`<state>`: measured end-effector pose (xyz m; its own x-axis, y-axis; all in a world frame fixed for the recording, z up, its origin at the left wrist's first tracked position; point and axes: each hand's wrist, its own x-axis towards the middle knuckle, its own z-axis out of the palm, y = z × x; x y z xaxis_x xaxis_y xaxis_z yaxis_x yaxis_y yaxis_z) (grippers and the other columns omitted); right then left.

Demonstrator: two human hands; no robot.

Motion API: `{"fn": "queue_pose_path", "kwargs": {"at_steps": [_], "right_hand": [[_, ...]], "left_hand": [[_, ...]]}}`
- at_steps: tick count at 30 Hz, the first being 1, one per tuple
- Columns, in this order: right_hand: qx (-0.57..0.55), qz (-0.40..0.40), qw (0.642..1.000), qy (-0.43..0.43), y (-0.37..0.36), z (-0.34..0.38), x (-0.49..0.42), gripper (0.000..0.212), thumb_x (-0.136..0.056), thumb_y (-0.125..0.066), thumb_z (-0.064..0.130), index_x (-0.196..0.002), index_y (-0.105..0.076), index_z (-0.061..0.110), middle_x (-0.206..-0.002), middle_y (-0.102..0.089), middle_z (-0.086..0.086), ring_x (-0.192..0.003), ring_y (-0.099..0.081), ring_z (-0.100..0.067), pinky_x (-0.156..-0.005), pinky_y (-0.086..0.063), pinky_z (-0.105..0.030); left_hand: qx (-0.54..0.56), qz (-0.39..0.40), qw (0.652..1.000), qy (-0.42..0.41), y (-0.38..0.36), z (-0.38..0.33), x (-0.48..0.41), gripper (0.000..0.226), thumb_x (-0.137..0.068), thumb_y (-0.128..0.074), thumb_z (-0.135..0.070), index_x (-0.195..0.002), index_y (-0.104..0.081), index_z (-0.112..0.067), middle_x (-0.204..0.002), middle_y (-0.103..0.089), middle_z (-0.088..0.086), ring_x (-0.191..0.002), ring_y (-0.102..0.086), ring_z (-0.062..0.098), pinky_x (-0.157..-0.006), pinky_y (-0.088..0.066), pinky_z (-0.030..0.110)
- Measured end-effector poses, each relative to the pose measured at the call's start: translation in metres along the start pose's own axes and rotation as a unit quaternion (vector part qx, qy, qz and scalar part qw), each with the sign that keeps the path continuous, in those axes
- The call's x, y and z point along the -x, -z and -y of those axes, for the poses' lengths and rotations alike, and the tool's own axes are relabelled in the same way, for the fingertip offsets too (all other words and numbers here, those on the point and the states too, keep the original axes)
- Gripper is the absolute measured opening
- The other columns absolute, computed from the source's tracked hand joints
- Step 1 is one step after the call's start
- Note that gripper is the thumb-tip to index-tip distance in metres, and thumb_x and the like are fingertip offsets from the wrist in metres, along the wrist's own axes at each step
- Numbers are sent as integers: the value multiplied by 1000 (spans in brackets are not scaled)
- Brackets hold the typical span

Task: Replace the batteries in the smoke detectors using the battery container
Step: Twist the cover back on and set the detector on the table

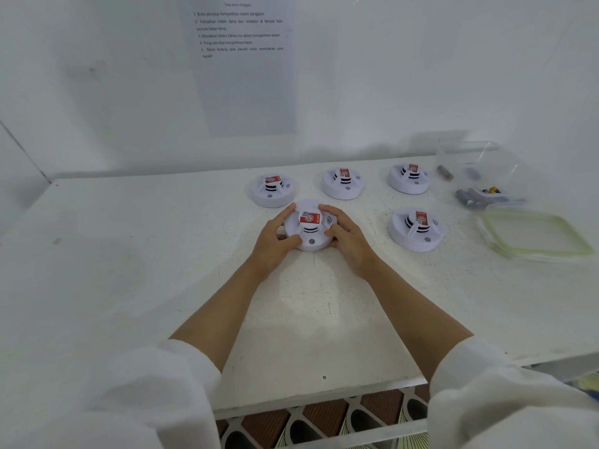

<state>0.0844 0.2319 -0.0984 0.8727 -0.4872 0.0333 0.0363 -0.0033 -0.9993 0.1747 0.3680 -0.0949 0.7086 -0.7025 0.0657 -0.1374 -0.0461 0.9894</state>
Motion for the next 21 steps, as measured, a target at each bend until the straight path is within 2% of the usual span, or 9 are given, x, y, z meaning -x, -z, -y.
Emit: {"fn": "queue_pose_path", "kwargs": {"at_steps": [5, 21], "right_hand": [[-2, 2, 1000, 4, 0, 0, 1, 42, -91, -38, -2, -117, -52, 28, -131, -53, -3, -118, -52, -21, -95, -48, -37], [2, 1, 1000, 4, -1, -1, 0, 41, -92, -39, 0, -118, -51, 28, -131, -52, -3, -117, -52, -20, -95, -49, -37]], "left_hand": [[-4, -2, 1000, 0, 1, 1, 0, 63, -86, -56, 3, -142, -34, -16, -141, -44, 6, -114, -54, 21, -78, -52, 12], [-4, 0, 1000, -1, 1, 3, -1, 63, -87, -56, 3, -142, -33, -17, -140, -45, 5, -112, -53, 18, -77, -52, 12]]}}
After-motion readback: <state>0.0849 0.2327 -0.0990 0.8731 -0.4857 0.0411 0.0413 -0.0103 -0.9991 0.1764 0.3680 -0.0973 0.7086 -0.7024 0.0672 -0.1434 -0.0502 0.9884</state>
